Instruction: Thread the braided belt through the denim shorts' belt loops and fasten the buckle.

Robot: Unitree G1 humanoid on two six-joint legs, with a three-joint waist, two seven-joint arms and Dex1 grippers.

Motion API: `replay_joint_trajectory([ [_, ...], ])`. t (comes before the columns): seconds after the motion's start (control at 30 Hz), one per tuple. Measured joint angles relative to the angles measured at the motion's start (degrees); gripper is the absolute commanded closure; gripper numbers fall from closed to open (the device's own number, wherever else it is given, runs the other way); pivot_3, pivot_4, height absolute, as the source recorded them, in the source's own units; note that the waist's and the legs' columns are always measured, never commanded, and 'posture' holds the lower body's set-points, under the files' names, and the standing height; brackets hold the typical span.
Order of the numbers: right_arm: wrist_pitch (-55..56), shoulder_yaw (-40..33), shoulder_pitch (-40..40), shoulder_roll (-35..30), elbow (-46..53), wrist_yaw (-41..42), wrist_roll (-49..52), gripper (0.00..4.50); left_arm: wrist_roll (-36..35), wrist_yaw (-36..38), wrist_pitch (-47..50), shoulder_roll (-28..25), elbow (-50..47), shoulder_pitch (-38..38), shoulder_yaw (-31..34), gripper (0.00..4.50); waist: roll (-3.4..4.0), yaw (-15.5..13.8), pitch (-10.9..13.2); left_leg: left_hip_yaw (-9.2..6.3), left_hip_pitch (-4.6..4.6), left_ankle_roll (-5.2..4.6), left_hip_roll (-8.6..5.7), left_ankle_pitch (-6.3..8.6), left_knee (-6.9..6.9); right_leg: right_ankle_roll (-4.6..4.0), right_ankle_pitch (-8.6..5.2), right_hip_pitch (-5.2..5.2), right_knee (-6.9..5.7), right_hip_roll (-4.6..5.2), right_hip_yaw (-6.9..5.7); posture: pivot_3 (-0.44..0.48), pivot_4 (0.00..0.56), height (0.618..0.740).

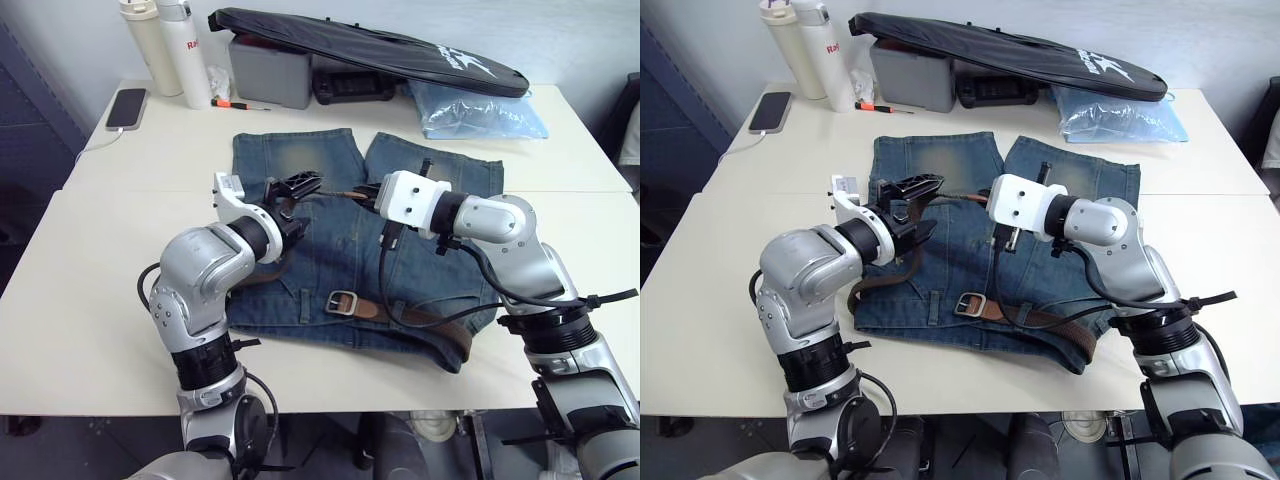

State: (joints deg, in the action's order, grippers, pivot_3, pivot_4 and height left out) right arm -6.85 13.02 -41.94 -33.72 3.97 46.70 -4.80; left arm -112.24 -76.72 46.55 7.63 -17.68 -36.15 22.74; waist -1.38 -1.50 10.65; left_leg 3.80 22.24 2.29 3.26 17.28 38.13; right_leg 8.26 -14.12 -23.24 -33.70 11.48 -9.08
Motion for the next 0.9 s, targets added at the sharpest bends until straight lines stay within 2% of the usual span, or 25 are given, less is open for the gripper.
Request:
replay_joint_trajectory([
  [0.53,-0.7,0.0,2.4,-2.1,7.0,1.2,-0.7,4.50,0.0,0.8,-2.9,0.1,8.8,-4.0,3.7,0.05,0.00,-0.1,0.0,0.00,0.01,-0.01,0.02,0.01,-0.06,0.01,0.05,0.04,0.15,-0.06,-0.02,0.000,0.150,0.740],
  [0.57,-0.7,0.0,2.3,-2.1,7.3,1.2,-0.7,4.50,0.0,0.8,-3.0,0.1,9.3,-4.0,3.7,0.57,0.00,-0.1,0.0,0.00,0.01,-0.01,0.02,0.01,-0.06,0.01,0.05,0.03,0.16,-0.07,-0.02,0.000,0.150,0.740],
  [0.63,-0.9,0.1,2.1,-2.1,7.7,1.2,-0.8,4.50,0.0,0.7,-3.3,0.0,9.8,-4.0,3.7,1.19,0.00,-0.1,0.0,0.00,0.02,-0.01,0.02,0.01,-0.06,0.01,0.05,0.03,0.17,-0.07,-0.02,0.000,0.150,0.740],
  [0.83,-0.9,0.2,2.3,-2.1,8.2,1.3,-1.3,4.50,-0.1,1.5,-3.3,0.2,9.8,-4.2,3.6,3.90,0.00,-0.1,0.0,0.00,0.03,-0.01,0.02,0.01,-0.06,0.01,0.05,0.04,0.18,-0.07,-0.03,0.000,0.150,0.740],
  [0.87,-0.9,0.2,2.5,-2.1,8.3,1.4,-1.3,4.50,-0.1,1.6,-3.4,0.2,9.8,-4.2,3.6,4.29,0.00,-0.1,0.0,0.00,0.03,-0.01,0.02,0.01,-0.06,0.01,0.05,0.04,0.18,-0.07,-0.03,0.000,0.150,0.740],
  [0.9,-0.9,0.2,2.8,-2.1,8.5,1.4,-1.3,4.50,-0.2,1.7,-3.6,0.2,9.8,-4.3,3.6,4.47,0.00,-0.1,0.0,0.00,0.03,-0.01,0.02,0.01,-0.06,0.01,0.05,0.04,0.18,-0.07,-0.03,0.000,0.150,0.740],
])
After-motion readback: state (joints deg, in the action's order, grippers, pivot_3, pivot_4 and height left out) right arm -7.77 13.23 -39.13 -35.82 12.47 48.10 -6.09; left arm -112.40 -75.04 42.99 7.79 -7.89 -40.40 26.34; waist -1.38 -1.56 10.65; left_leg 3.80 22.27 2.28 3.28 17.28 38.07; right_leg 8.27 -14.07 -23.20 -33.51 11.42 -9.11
